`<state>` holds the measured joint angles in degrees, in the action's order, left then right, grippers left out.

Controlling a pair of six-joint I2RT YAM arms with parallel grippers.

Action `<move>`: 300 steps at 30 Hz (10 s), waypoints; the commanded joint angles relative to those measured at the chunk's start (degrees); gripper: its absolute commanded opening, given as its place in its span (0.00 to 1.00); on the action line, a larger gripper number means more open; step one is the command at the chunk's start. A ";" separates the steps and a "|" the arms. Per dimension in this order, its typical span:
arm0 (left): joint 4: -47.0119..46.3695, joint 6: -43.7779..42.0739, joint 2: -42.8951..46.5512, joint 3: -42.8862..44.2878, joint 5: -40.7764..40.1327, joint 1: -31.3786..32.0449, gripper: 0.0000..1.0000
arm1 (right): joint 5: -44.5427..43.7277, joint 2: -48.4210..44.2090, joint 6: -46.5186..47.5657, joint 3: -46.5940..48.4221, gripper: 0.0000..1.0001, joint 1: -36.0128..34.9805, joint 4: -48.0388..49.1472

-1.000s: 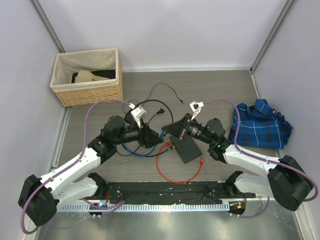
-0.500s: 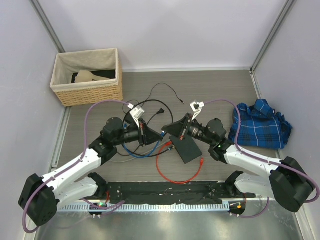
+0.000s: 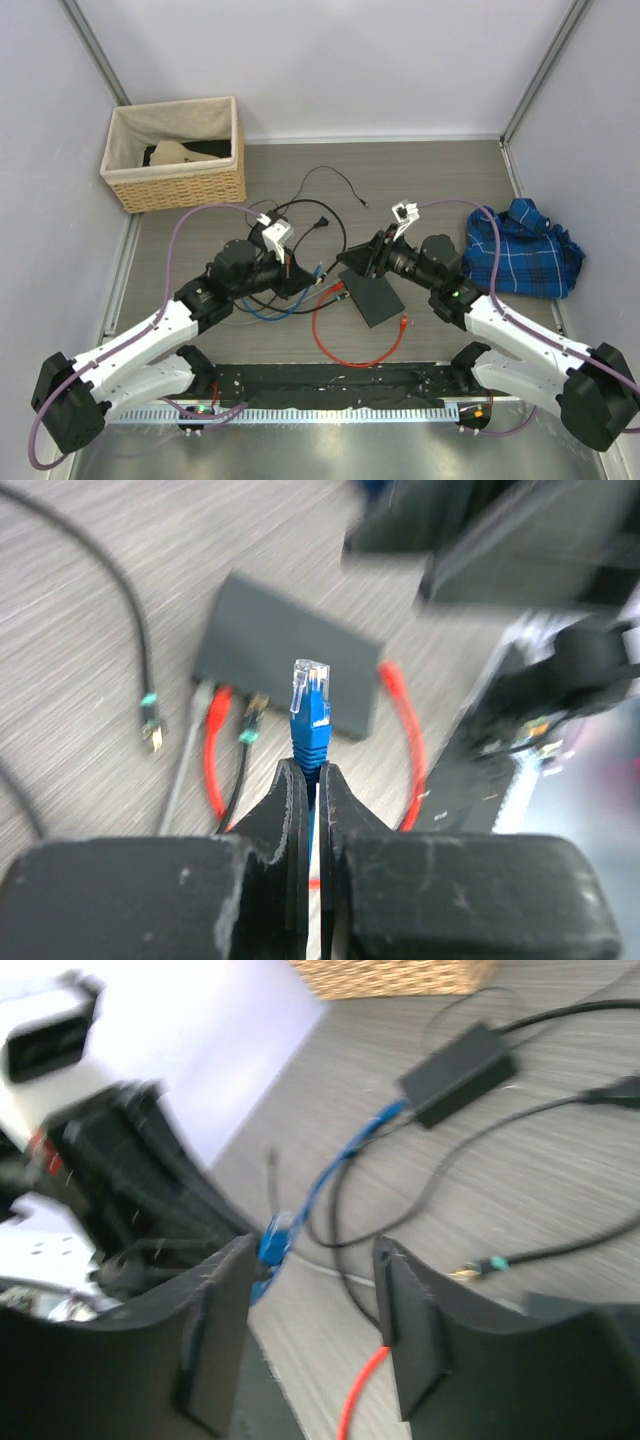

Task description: Insert the plug into the switch port

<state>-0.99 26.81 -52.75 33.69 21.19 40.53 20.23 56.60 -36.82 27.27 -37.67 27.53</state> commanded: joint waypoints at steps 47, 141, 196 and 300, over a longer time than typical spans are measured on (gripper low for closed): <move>5.13 -21.44 -34.43 17.72 -54.67 37.51 0.00 | -7.66 3.08 -33.67 -4.24 0.59 1.46 -22.26; 6.88 -14.24 -37.95 15.52 -32.87 28.20 0.00 | -21.02 8.08 3.14 7.09 0.86 18.77 -42.12; 7.33 -17.84 -44.89 23.70 -31.91 28.20 0.00 | 0.68 21.89 2.45 2.71 0.80 18.69 -32.36; 26.65 -0.26 -13.07 18.24 -41.85 -4.56 0.87 | -7.49 25.83 -17.85 6.21 0.76 -8.03 -21.59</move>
<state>19.14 26.17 -64.40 47.05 -23.07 42.13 11.07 77.52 -51.00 30.76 -43.77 -1.41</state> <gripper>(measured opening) 0.868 0.762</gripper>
